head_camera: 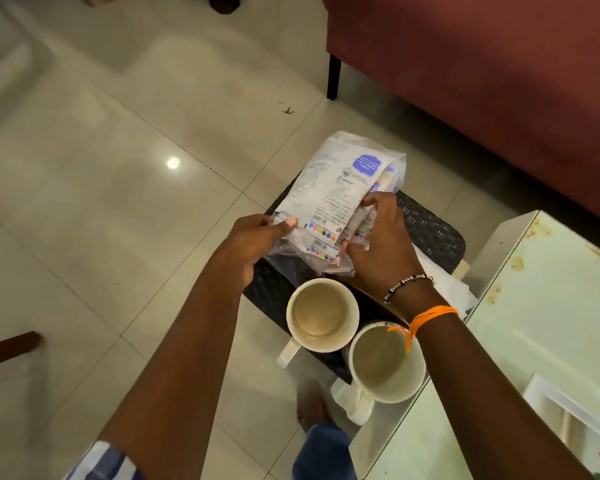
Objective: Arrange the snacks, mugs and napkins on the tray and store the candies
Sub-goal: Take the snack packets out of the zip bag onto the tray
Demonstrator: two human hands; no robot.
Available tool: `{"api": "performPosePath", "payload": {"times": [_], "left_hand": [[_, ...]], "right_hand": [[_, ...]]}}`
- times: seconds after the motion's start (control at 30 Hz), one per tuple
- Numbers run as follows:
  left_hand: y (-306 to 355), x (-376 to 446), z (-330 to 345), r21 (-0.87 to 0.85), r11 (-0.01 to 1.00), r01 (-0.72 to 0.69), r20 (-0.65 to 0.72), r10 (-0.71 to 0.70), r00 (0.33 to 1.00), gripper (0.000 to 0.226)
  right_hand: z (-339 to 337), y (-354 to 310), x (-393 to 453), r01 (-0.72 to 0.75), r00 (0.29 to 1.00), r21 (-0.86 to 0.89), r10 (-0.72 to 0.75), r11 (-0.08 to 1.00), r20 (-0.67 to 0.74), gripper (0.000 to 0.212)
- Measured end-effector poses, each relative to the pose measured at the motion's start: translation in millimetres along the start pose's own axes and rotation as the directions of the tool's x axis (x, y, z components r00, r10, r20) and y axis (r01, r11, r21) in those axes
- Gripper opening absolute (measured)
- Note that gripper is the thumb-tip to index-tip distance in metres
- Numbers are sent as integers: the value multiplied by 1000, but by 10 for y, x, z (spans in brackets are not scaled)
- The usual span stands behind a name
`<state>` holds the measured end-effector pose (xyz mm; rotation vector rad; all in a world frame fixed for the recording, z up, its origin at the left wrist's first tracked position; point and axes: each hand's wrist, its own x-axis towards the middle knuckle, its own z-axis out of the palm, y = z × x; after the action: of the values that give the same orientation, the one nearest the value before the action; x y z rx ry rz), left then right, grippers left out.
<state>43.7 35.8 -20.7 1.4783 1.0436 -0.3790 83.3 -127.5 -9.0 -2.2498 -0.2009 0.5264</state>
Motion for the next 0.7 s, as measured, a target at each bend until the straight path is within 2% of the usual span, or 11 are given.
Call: {"api": "performPosePath", "payload": {"times": [0.1, 0.17, 0.3, 0.37, 0.43, 0.5, 0.57, 0.63, 0.7], "left_hand": [[-13, -48, 23, -72, 995, -70, 38, 73, 997, 30], [-23, -83, 57, -56, 988, -147, 48, 149, 988, 27], [-5, -188, 176, 62, 932, -357, -93, 362, 928, 17], [13, -243, 220, 161, 879, -449, -182, 474, 862, 20], [42, -324, 249, 303, 788, -536, -246, 608, 755, 19], [85, -452, 283, 386, 698, -603, -270, 710, 650, 17], [136, -631, 321, 436, 628, -644, -268, 774, 573, 16], [170, -845, 390, 465, 561, -685, -226, 823, 521, 13], [168, -1077, 501, 470, 489, -735, -144, 864, 483, 12]], "right_hand": [[-40, 53, 24, -4, 999, 68, 2, 998, 36, 55], [-53, 86, 14, -2, 999, 87, -2, 996, 40, 55], [-88, 169, -141, 49, 999, 36, -50, 998, 2, 57], [-110, 216, -259, 68, 998, -11, -68, 998, -13, 57], [-148, 243, -376, 79, 996, -38, -80, 996, -30, 56], [-205, 235, -463, 98, 994, -6, -98, 995, -55, 52], [-288, 182, -529, 88, 994, 65, -84, 994, -66, 50], [-385, 112, -574, 30, 998, 218, -19, 975, -56, 49], [-499, 26, -619, -51, 998, 524, 68, 850, -13, 47]]}}
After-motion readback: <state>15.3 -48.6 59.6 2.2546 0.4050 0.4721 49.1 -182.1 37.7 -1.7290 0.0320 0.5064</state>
